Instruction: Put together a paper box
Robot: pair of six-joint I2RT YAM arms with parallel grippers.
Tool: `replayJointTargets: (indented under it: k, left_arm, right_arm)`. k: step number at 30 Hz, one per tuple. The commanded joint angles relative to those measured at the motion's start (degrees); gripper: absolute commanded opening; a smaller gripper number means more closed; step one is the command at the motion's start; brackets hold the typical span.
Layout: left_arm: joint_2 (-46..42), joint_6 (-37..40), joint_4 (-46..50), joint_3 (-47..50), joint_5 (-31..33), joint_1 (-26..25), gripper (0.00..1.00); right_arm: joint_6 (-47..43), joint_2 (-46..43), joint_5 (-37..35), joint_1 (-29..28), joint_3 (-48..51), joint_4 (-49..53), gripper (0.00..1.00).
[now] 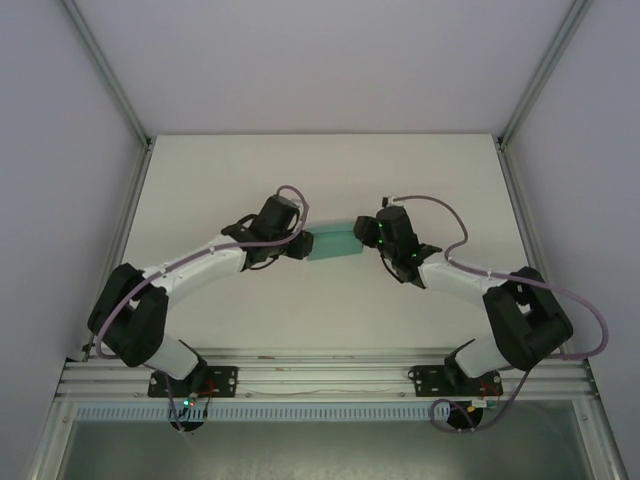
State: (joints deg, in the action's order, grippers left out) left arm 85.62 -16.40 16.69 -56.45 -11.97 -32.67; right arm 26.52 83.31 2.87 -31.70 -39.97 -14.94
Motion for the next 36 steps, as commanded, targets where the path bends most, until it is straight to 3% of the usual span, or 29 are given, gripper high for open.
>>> replayJointTargets:
  k: [1, 2, 6, 11, 15, 22, 27, 30, 31, 36]
  left_arm:
    - [-3.7, -0.1, 5.9, -2.3, -1.1, -0.4, 0.59]
    - [-4.2, -1.1, 5.7, -2.3, -0.4, -0.2, 0.69]
    - [-3.0, -5.6, 4.5, -3.4, -0.5, 2.8, 0.87]
    - [2.2, -8.6, -1.9, -3.7, -8.9, 7.1, 0.82]
    - [4.7, -9.3, -4.4, -2.6, -11.1, 8.1, 0.79]
    - [6.8, -12.2, -11.9, 5.9, -14.6, 9.6, 0.55]
    - [7.1, -14.7, -19.7, 14.7, -16.0, 9.9, 0.37]
    - [8.2, -14.9, -23.9, 18.7, -16.0, 9.9, 0.28]
    - [8.7, -14.9, -24.6, 19.4, -16.0, 10.0, 0.20]
    - [10.0, -17.0, -28.3, 21.8, -17.1, 10.1, 0.04]
  right_arm:
    - [1.1, 3.0, 0.1, 0.1, 3.8, 8.9, 0.43]
    - [1.4, 3.1, 0.2, 0.1, 4.1, 8.9, 0.43]
    - [2.1, 3.9, 0.1, 0.1, 5.1, 7.8, 0.41]
    - [2.4, 4.1, 0.5, 0.1, 5.3, 7.5, 0.41]
    - [2.7, 4.1, -0.3, 0.1, 6.1, 7.1, 0.40]
    - [3.2, 7.1, -0.2, 0.1, 10.2, 2.3, 0.36]
    - [0.5, 11.5, 4.4, 0.1, 16.0, -7.9, 0.32]
    - [-2.1, 14.4, 5.6, 0.2, 20.4, -15.9, 0.19]
    - [-2.0, 15.3, 5.8, 0.2, 21.1, -17.0, 0.16]
    - [-0.9, 20.0, 7.2, 0.2, 25.2, -27.6, 0.07]
